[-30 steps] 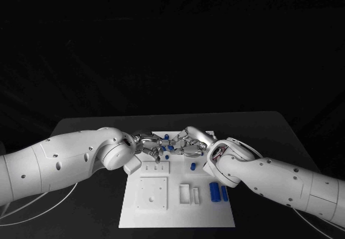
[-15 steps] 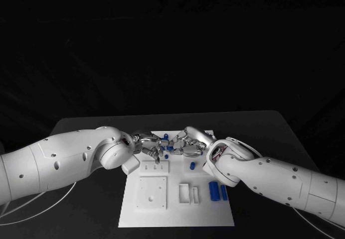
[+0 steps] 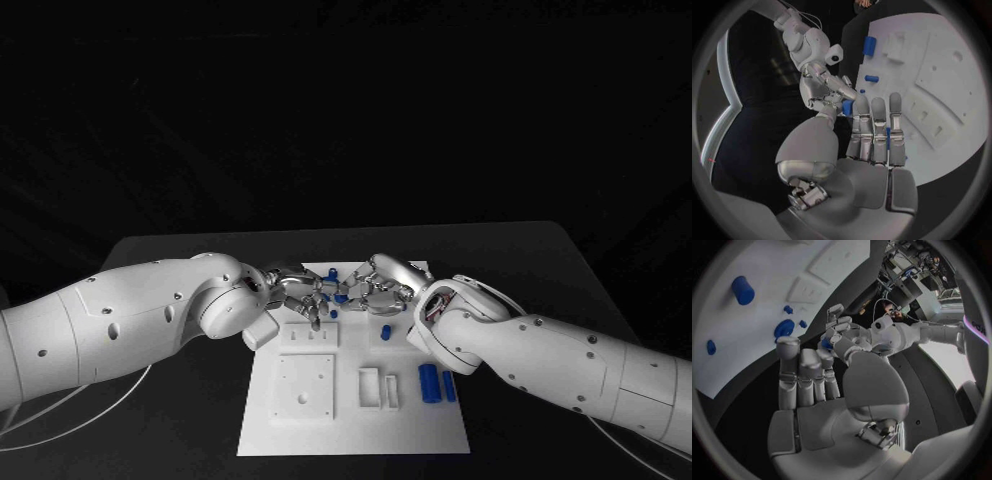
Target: Assemble the parts on the task board
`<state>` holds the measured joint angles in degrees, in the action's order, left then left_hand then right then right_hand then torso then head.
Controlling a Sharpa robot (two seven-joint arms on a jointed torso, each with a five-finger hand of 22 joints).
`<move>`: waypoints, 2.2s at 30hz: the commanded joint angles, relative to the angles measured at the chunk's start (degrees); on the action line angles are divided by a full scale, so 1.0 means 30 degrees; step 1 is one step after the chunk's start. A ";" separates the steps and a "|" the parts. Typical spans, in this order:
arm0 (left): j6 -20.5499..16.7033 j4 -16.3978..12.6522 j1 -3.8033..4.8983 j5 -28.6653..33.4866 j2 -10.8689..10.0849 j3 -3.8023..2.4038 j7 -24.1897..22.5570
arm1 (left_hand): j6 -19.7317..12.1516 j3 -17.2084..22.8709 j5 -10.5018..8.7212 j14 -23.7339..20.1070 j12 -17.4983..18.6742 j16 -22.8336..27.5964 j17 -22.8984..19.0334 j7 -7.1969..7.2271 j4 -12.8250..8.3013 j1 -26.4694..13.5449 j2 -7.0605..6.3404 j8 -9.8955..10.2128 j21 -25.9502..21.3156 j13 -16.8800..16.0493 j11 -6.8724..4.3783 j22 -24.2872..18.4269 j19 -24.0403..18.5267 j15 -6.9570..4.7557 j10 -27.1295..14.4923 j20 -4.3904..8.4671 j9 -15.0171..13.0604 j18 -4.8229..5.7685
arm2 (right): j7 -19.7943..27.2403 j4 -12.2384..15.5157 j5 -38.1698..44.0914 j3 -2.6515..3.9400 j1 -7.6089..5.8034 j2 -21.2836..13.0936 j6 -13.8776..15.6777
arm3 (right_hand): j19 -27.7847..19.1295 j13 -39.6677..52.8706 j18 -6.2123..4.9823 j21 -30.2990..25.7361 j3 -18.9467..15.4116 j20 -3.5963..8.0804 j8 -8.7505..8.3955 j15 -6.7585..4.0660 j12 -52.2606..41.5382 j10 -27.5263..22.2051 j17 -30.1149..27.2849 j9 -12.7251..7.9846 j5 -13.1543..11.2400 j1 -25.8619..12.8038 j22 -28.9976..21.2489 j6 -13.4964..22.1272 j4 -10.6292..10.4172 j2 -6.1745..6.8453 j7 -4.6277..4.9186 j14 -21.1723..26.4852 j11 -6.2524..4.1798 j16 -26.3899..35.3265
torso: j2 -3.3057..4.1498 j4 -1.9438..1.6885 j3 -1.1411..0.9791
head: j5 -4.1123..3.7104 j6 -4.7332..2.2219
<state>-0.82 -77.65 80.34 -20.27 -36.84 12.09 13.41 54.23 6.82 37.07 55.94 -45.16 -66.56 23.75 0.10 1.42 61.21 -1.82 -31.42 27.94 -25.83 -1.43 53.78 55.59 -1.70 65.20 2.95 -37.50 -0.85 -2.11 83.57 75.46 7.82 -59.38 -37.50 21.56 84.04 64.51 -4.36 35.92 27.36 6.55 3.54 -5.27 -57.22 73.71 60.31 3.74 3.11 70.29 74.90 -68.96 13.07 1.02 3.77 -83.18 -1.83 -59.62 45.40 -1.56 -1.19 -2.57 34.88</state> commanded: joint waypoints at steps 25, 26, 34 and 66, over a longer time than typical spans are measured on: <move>0.2045 -0.0143 0.0024 0.0104 0.0080 -0.0056 -0.0285 | -0.0668 0.1781 0.0514 -0.0492 -0.0006 -0.0246 -0.0458 -0.0304 -0.0635 0.0465 0.1116 -0.0618 -0.0723 0.0346 0.0104 0.0470 0.0064 0.0062 -0.0378 -0.0121 -0.3050 0.0275 | -0.0692 -0.0167 0.0410 -0.0011 0.0032 -0.0046 -0.0318 | 0.0576 0.0044 0.0339 0.0185 0.0059 0.0088 0.0033 -0.0104 0.0076 0.0050 0.0058 0.0022 0.0040 0.0027 0.1496 -0.1060 0.0130 -0.0319 -0.0137 0.0012 -0.0105 -0.0057 | 0.0003 0.0000 0.0003 | -0.0088 0.0039; 0.2033 -0.0141 0.0024 0.0108 0.0077 -0.0057 -0.0296 | -0.0697 0.1896 0.0479 -0.0491 -0.0009 -0.0254 -0.0460 -0.0318 -0.0705 0.0426 0.1212 -0.0657 -0.0718 0.0347 0.0106 0.0520 0.0057 0.0061 -0.0378 -0.0117 -0.3070 0.0275 | -0.0691 -0.0160 0.0412 -0.0011 0.0033 -0.0044 -0.0333 | 0.0576 0.0044 0.0339 0.0185 0.0059 0.0088 0.0033 -0.0104 0.0076 0.0050 0.0058 0.0022 0.0040 0.0027 0.1496 -0.1060 0.0130 -0.0319 -0.0137 0.0012 -0.0105 -0.0057 | 0.0003 0.0000 0.0003 | -0.0088 0.0039; 0.1679 -0.0084 0.0022 0.0211 0.0060 -0.0057 -0.0329 | -0.0854 0.2039 0.0253 -0.0531 0.0048 -0.0165 -0.0551 -0.0384 -0.0764 -0.0098 0.1443 -0.0602 -0.0844 0.0395 0.0164 0.0712 0.0034 0.0114 -0.0430 -0.0164 -0.2911 0.0252 | -0.0666 -0.0089 0.0406 -0.0011 0.0039 -0.0038 -0.0535 | 0.0569 0.0050 0.0339 0.0192 0.0076 0.0088 0.0031 -0.0105 0.0077 0.0058 0.0086 0.0021 0.0054 0.0003 0.1494 -0.1072 0.0144 -0.0312 -0.0139 0.0006 -0.0106 -0.0074 | -0.0005 -0.0011 -0.0003 | -0.0101 0.0047; 0.1171 0.0072 0.0022 0.0342 0.0044 -0.0056 0.0172 | -0.0130 -0.2317 -0.5770 -0.0633 0.0492 0.0427 -0.1000 -0.0884 0.1818 0.0411 0.1814 0.1393 -0.2533 0.0717 0.0553 0.0127 0.0574 0.0457 -0.0593 -0.0517 0.1660 0.0169 | -0.0792 0.0020 0.0308 -0.0011 0.0074 -0.0052 -0.0442 | 0.0569 0.0065 0.0335 0.0235 0.0128 0.0092 0.0031 -0.0110 0.0076 0.0076 0.0123 0.0021 0.0127 -0.0043 0.1495 -0.1084 0.0186 -0.0290 -0.0139 -0.0005 -0.0109 -0.0083 | -0.0011 -0.0001 -0.0009 | -0.0115 0.0075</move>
<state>2.94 -77.36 80.36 -19.68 -36.78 11.99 13.99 53.72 -0.09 19.45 54.04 -43.88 -65.66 20.83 -2.25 7.08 62.59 3.19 -27.45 20.66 -23.74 0.02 54.19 57.02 -0.60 63.36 1.53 -32.57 -0.86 -4.56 83.47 76.13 7.79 -59.21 -37.67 20.94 84.04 64.64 -4.36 36.38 27.46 6.55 3.23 -5.27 -57.21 73.71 60.63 3.72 3.12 70.67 74.90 -68.98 13.60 0.26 3.75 -83.18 -1.82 -59.62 45.40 -1.59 -1.21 -2.91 35.10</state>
